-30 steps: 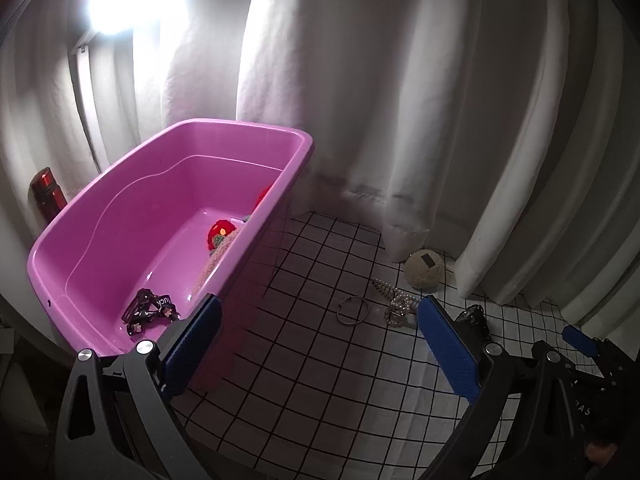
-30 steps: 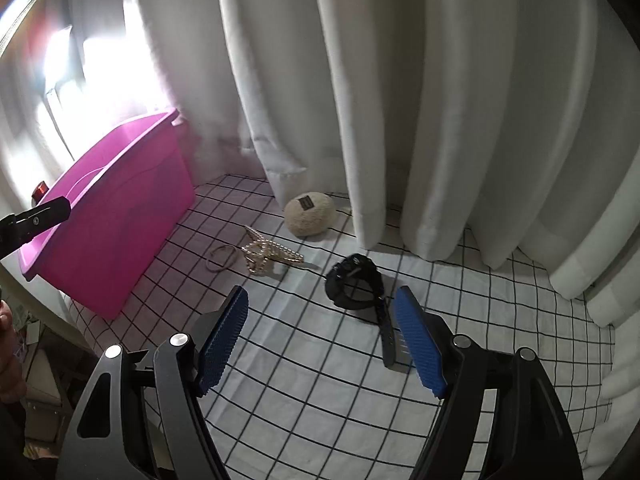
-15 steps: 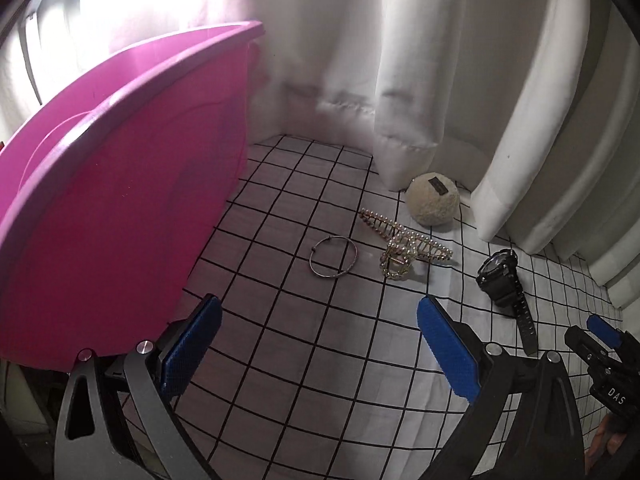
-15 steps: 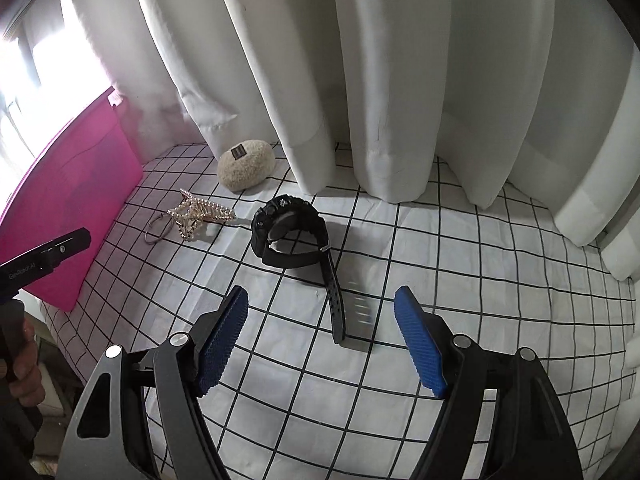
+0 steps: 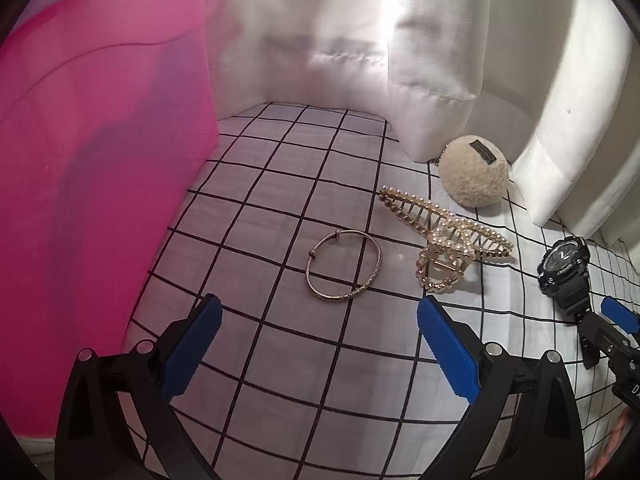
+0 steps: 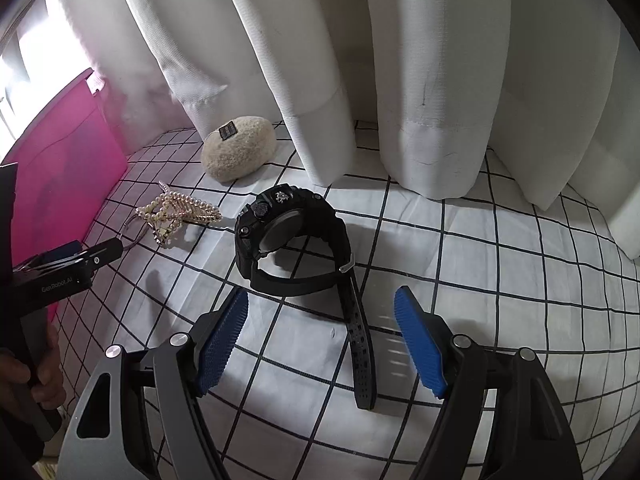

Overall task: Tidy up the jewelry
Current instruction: 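Move both tools away from the tub toward the bangle and black watch, then close the right tool on the black watch strap and lift it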

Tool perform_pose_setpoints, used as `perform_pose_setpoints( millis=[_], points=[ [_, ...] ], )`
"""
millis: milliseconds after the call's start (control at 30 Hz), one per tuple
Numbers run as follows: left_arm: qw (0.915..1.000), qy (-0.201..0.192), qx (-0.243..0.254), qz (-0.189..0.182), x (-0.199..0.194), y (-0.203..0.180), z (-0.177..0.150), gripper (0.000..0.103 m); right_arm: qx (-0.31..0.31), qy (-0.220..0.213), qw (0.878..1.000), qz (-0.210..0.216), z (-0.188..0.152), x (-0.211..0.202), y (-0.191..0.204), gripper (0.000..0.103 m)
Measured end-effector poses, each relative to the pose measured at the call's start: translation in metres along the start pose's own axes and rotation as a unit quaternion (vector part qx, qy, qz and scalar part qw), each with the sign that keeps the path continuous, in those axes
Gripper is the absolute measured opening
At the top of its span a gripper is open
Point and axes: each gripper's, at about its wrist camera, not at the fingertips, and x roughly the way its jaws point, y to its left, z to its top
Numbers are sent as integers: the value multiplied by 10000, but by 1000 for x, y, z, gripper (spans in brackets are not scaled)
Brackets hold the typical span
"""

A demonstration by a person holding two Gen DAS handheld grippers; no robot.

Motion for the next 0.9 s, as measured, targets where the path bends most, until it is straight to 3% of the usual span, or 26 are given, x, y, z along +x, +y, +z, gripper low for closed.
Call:
perform_pose_setpoints(
  millis=[367,900],
  points=[
    [9999,27,103,75,23,8,4,96,-44,-2,10000,-71,4,14,2,72],
    [9998,152,121,-52,46,13,13,96,-263,196,9993,160,22,36,17,72]
  ],
)
